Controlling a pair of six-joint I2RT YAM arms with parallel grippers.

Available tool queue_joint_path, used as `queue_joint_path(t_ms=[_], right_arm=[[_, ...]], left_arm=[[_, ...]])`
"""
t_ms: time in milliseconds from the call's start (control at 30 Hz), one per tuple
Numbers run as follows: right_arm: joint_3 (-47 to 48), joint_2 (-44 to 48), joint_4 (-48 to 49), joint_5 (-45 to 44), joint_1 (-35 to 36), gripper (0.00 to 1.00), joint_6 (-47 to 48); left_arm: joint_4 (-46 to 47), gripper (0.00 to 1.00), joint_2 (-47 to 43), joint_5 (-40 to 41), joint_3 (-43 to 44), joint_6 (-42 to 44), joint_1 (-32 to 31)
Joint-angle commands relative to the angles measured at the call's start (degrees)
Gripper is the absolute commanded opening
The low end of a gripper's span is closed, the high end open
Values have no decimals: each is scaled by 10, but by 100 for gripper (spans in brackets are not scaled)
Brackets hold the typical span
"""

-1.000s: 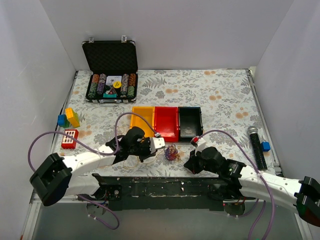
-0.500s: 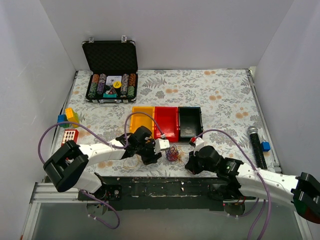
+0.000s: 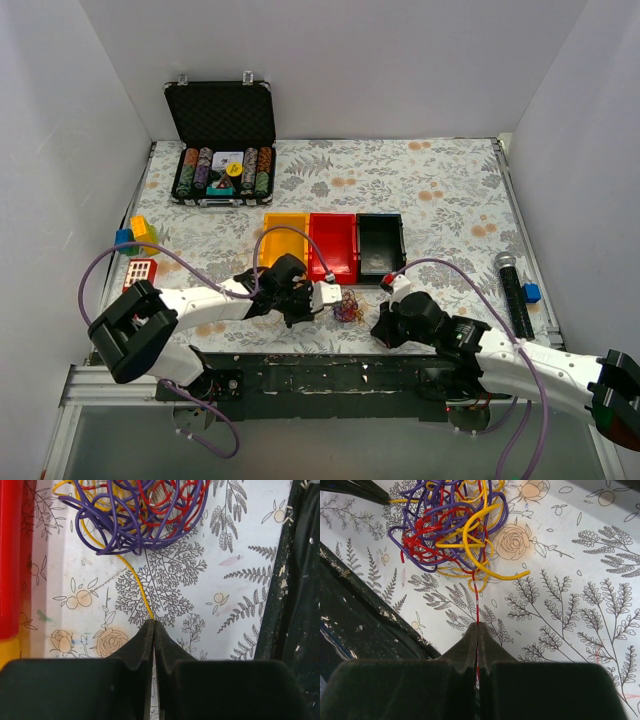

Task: Untangle the cables

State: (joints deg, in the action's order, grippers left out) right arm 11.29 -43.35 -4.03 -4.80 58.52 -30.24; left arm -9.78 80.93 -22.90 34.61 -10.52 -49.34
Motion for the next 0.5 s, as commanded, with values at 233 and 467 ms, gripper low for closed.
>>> queue_joint_path(t_ms=[233, 467], right_arm=[[35, 21, -17, -25, -1, 1, 4], [54, 31, -37, -38, -1, 1, 10]], left_arm=[[-105, 0, -124, 90, -1, 31, -1], [-131, 0, -209, 141, 12, 10, 5]])
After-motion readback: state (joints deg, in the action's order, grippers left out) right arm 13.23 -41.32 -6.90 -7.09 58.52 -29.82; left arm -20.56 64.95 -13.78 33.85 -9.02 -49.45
